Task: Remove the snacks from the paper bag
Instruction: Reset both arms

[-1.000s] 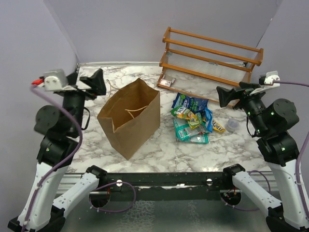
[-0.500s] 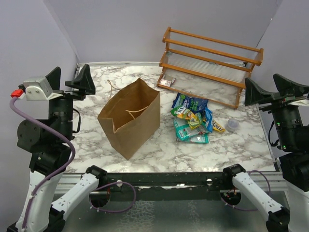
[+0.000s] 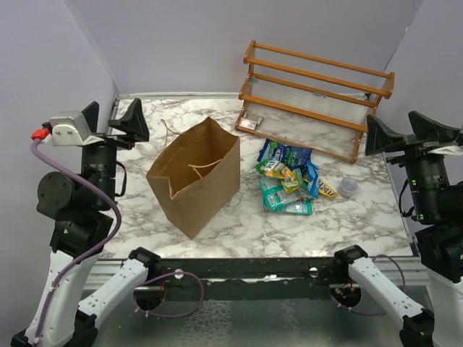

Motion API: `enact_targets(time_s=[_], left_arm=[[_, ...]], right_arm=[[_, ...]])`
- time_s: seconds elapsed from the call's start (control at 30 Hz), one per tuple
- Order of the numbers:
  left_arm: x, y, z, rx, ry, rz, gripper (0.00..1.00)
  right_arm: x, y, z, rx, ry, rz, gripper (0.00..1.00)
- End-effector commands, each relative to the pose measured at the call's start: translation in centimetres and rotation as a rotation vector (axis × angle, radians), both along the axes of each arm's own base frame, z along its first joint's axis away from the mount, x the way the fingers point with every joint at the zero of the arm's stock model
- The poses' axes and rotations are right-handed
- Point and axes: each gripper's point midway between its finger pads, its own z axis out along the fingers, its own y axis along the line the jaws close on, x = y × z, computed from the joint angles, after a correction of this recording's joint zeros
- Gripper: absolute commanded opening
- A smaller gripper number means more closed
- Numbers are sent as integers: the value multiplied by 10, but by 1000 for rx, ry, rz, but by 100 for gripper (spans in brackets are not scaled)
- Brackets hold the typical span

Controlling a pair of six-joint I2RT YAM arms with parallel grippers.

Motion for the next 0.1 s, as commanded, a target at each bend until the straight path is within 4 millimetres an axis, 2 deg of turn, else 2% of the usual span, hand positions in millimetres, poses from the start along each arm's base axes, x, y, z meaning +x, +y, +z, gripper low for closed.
enact_targets(time_s=[0.0, 0.07], left_arm=[[2, 2, 2, -2, -7, 16, 99], [2, 2, 2, -5, -9, 15, 99]], right_arm=[[0, -3, 2, -1, -21, -21, 99], [3, -3, 0, 5, -10, -23, 99]])
